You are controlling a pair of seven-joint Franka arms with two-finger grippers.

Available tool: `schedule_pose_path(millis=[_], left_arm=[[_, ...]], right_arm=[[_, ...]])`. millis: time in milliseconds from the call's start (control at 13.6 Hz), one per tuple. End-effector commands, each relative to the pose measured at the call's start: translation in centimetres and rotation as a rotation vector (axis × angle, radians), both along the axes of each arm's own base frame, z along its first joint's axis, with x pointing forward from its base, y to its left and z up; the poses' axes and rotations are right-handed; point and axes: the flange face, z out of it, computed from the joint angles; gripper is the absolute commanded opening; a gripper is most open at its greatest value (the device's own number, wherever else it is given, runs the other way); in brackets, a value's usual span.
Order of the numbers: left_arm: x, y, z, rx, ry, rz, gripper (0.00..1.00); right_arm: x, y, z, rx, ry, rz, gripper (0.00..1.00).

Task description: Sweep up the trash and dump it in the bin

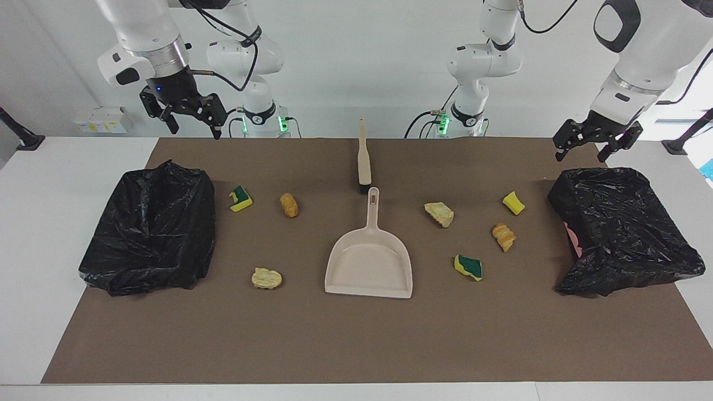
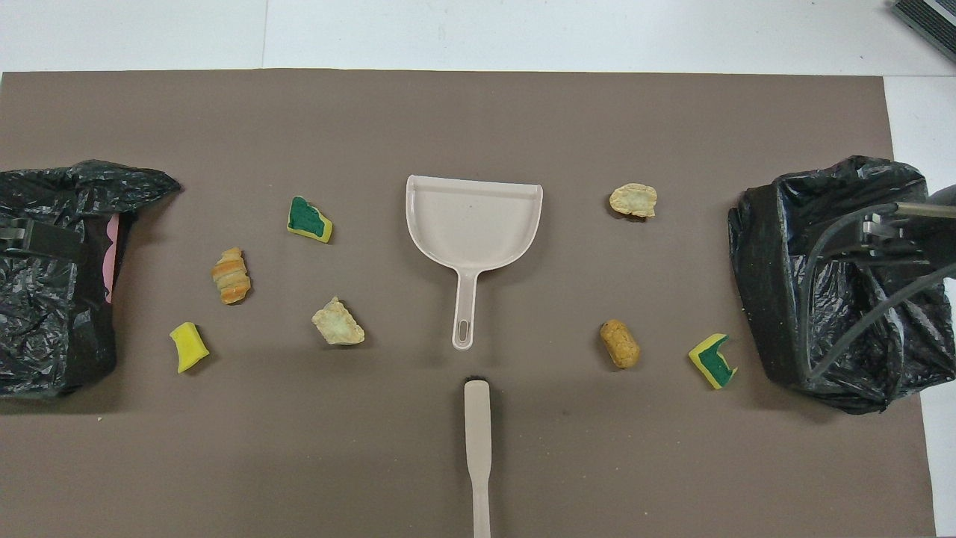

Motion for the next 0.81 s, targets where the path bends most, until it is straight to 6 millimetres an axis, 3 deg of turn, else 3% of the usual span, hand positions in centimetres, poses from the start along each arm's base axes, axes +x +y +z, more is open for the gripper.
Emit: schedule_pose_path(millis=[0,733], left_arm=[[-0.06,0.25,0.61,0.012,0.003,-0.003,1.00],[-0.06,0.25,0.61,0.012,0.003,-0.003,1.00]], right_arm=[[-0.64,0.07,0.04,0.013,-0.002,0.005,1.00],[-0.47,-0.51,0.22,0.014,-0.007,0.010,1.00]])
